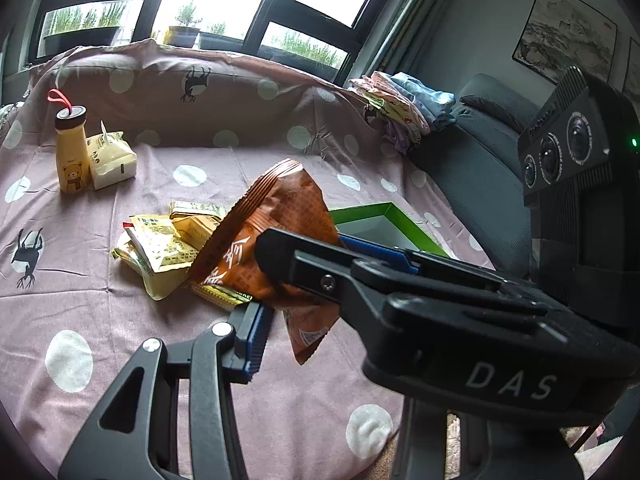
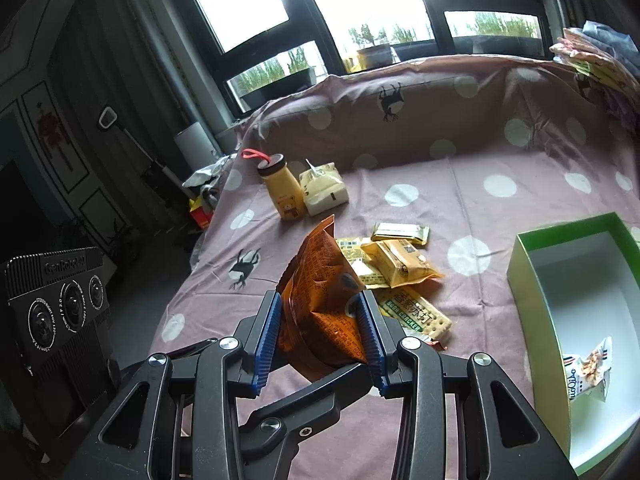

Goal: Organize snacks
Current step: 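Lift and carry the orange chip bag with the right tool over the box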

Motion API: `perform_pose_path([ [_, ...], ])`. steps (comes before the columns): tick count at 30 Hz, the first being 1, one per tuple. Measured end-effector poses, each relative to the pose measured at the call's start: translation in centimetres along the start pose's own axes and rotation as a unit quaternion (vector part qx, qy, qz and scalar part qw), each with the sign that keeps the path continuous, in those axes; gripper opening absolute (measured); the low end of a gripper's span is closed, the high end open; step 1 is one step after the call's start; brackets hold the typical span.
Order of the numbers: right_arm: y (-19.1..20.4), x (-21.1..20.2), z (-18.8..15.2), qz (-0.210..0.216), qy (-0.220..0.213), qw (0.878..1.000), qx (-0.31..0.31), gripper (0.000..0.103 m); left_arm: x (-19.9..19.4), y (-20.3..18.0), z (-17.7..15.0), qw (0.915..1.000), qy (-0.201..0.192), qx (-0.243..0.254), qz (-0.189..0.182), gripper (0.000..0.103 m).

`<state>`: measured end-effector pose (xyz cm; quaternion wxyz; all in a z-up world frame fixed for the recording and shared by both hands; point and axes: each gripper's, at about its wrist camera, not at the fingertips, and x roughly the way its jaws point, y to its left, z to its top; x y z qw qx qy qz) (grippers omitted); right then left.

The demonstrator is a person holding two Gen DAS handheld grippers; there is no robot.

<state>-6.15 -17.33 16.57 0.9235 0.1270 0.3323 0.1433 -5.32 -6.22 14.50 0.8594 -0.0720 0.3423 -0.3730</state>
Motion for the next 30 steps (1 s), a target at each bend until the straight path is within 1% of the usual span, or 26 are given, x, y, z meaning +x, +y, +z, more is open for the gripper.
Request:
perform_pose_path([
  [4,-1.2,-1.1,0.2,0.009,-0.015,1.000,0.012,0.042,0.4,-1.5,0.6,0.9999,0.000,0.014,0.001,0.042],
  [8,-3.2,-2.3,0.4,0.021,-0.026,0.999,0.040,0.042,1.1,-3.0,1.1,0.9996,0.003,0.026,-0.007,0.042],
  [18,-6.5,-5.1,0.5,0.013,-0.062,0.995,0.074,0.042,2.9,-6.7,2.1,0.9978,0.011,0.063,-0.018,0.042],
  [25,-8.6,-6.9,0.4,0.009,-0.085,0.992,0.095,0.042,4.4,-8.8,2.7,0.9962,0.018,0.079,-0.031,0.041],
  [30,-10.1,-7.9,0.2,-0.001,-0.097,0.989,0.111,0.042,5.6,-9.8,3.0,0.9944,0.027,0.090,-0.049,0.042],
])
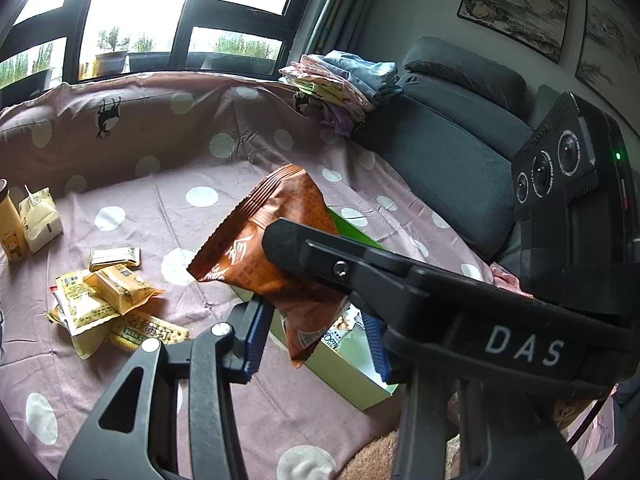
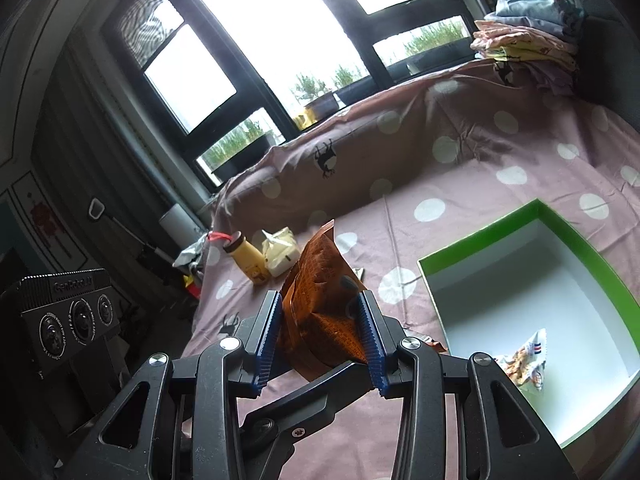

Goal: Organize snacks
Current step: 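Lift and carry the orange chip bag with the right tool over the box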

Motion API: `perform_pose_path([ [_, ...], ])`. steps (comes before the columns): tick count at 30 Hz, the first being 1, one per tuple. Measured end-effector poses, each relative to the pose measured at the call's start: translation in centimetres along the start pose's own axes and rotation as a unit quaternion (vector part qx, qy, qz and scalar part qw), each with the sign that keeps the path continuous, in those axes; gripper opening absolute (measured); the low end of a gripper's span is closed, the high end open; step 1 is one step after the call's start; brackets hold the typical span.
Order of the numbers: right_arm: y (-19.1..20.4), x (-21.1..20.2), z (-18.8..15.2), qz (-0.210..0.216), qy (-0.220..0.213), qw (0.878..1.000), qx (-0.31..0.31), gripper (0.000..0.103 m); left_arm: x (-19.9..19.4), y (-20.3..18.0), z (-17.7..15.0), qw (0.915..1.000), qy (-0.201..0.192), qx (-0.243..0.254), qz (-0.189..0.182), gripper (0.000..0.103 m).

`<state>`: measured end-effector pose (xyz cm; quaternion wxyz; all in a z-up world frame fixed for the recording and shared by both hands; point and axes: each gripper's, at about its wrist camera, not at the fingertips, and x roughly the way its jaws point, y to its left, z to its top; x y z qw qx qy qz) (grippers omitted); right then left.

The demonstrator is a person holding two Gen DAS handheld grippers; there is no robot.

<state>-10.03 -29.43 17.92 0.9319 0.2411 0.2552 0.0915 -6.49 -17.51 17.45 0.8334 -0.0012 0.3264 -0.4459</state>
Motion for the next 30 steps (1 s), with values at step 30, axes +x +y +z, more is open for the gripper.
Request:
perform_pose_path([
  [30,-7.5,-3.6,0.5,-0.088,-0.035,0.992,0.083,0.042,7.8,-4.2,1.0,0.9940,0.064,0.011,-0.088,0.042],
])
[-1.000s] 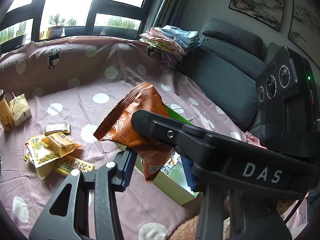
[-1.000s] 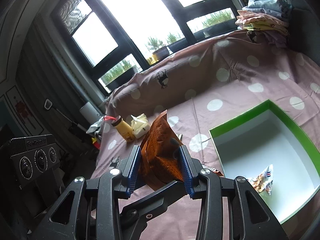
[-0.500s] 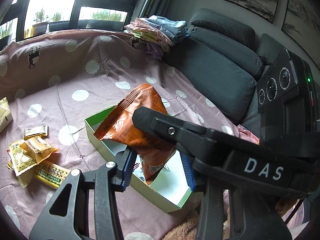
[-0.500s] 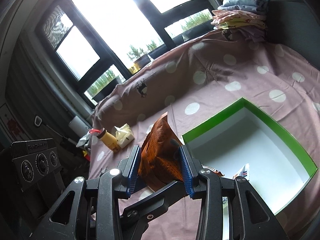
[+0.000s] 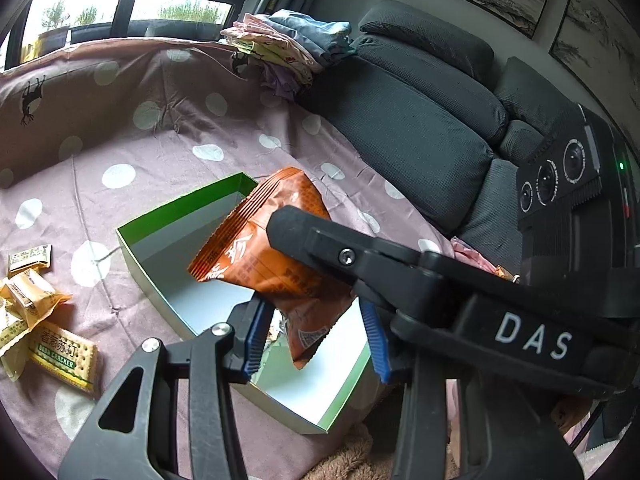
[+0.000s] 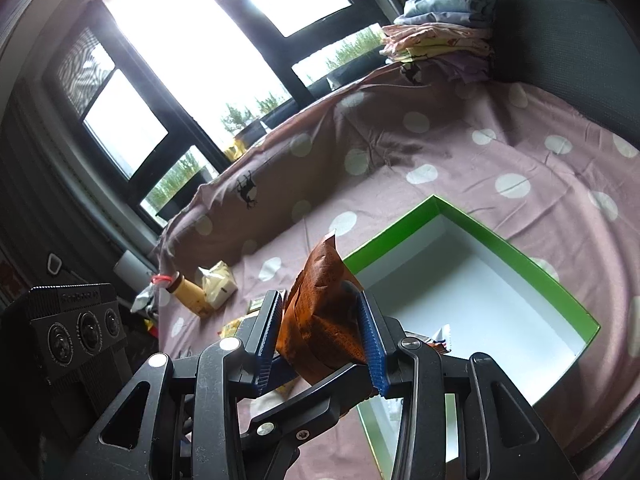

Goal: Organize snacks
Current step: 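Lift and carry the orange chip bag with the right tool over the box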

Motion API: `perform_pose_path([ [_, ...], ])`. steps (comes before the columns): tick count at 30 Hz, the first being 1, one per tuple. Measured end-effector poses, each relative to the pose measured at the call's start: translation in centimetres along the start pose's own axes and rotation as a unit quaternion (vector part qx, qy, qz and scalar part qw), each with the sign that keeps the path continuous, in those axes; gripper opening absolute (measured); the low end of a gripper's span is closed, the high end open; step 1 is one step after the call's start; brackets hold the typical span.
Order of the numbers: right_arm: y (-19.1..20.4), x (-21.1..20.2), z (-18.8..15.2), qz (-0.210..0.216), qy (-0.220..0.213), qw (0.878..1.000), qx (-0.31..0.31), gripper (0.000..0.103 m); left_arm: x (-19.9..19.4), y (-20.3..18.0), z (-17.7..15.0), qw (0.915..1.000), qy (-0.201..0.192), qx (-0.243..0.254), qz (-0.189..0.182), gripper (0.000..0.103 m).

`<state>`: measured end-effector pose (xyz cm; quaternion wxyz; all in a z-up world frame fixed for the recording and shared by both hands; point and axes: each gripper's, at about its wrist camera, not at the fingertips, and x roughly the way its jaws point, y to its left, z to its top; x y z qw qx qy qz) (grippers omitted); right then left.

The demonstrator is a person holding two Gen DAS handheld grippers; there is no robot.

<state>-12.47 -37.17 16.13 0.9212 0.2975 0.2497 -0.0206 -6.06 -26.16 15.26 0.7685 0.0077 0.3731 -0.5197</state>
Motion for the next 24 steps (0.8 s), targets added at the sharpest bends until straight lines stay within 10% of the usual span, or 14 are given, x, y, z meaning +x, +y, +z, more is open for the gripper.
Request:
perform_pose_path([
  [24,-5.6,1.4,0.0,-0.057,0.031,0.996,0.062,0.042,6.2,0.0,-0.3,0.9958,0.072,-0.028,-0.048,0.042],
])
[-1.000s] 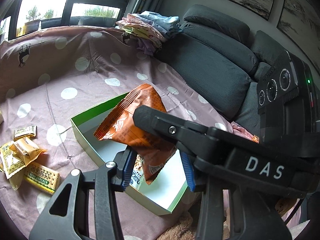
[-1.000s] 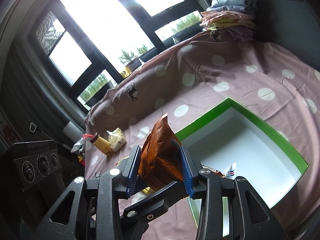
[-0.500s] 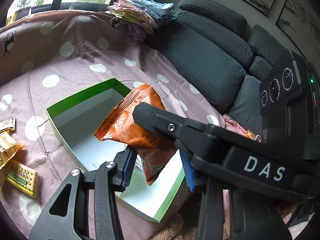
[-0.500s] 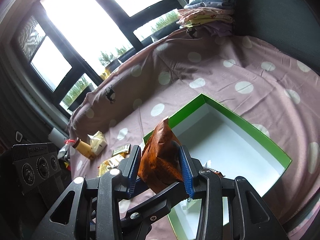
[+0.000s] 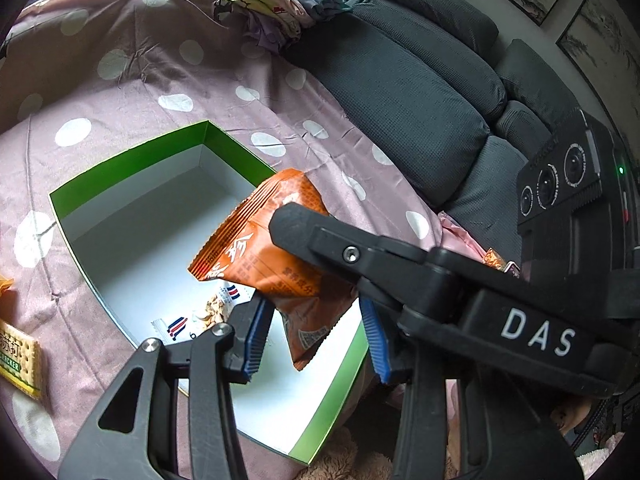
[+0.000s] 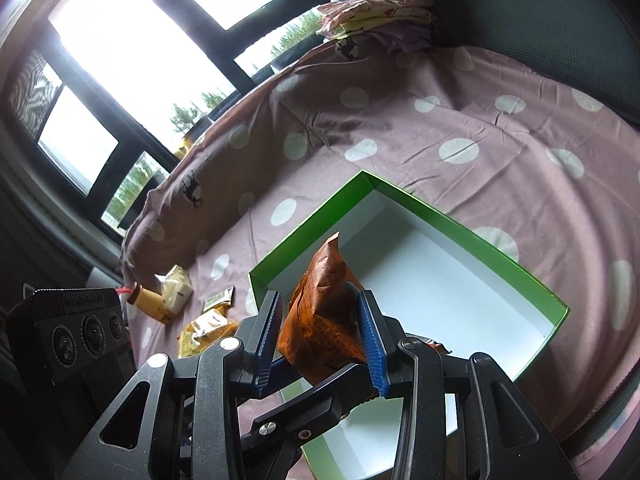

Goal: Organize snacks
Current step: 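Lift and carry the orange chip bag with the right tool over the box, then open the right tool to release the chip bag into the box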

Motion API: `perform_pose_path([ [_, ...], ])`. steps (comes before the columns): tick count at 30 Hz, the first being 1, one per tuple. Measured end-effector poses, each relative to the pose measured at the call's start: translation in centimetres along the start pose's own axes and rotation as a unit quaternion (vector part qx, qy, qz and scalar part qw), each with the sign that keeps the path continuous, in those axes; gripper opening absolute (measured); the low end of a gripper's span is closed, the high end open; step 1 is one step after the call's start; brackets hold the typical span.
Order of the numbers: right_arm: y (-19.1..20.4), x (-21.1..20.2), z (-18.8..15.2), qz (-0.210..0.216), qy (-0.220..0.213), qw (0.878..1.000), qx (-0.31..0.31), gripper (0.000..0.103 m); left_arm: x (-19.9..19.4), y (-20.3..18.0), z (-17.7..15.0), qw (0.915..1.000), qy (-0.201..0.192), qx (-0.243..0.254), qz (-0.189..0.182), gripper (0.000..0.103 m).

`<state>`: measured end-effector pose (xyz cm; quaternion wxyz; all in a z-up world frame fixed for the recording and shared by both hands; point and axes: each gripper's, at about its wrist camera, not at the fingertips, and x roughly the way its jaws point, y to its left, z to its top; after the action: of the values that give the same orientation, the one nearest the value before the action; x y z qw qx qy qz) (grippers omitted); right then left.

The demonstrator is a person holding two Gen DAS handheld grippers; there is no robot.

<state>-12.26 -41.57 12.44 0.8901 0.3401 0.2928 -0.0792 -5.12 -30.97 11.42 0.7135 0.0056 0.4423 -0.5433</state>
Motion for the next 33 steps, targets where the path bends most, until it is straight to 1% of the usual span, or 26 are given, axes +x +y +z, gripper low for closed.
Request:
perform_pose_path([
  [6,-0.8,0.4,0.1,-0.013,0.009,1.000,0.012,0.042,1.2,0.4,0.3,0.9997,0.021,-0.011,-0.010,0.042],
  [11,-1.4,0.9,0.1,-0.023,0.016,0.999,0.019,0.042,2.2,0.6,0.4,0.9991,0.036,-0.018,-0.010,0.042],
  [16,-1.9,1.4,0.2,-0.044,0.025,0.998,0.024,0.042,3.2,0.9,0.3,0.9984,0.049,-0.028,-0.008,0.042],
  [20,-2.5,1.6,0.2,-0.048,0.031,0.998,0.032,0.042,3.6,0.9,0.3,0.9979,0.055,-0.032,-0.005,0.044],
  [22,-2.6,1.6,0.2,-0.059,0.031,0.997,0.034,0.042,3.7,0.9,0.2,0.9978,0.057,-0.035,0.000,0.047],
  [24,-2.7,1.6,0.2,-0.067,0.031,0.997,0.038,0.042,3.5,0.9,0.0,0.9979,0.054,-0.037,0.005,0.059],
  [26,-3.0,1.5,0.3,-0.061,0.027,0.996,0.050,0.042,3.1,0.8,-0.1,0.9982,0.049,-0.033,0.007,0.060],
  [28,-3.2,1.2,0.3,-0.066,0.019,0.996,0.059,0.042,2.4,0.7,-0.3,0.9987,0.042,-0.027,0.014,0.064],
  [30,-3.2,0.9,0.3,-0.079,0.010,0.995,0.062,0.049,1.4,0.8,-0.3,0.9990,0.025,-0.027,0.024,0.073],
  [31,-3.0,0.7,0.3,-0.084,0.005,0.995,0.061,0.054,0.6,0.9,-0.4,0.9991,0.014,-0.028,0.028,0.074],
  [33,-2.5,0.5,0.4,-0.084,-0.002,0.995,0.055,0.055,-0.9,1.4,-0.5,0.9987,-0.007,-0.034,0.038,0.081],
])
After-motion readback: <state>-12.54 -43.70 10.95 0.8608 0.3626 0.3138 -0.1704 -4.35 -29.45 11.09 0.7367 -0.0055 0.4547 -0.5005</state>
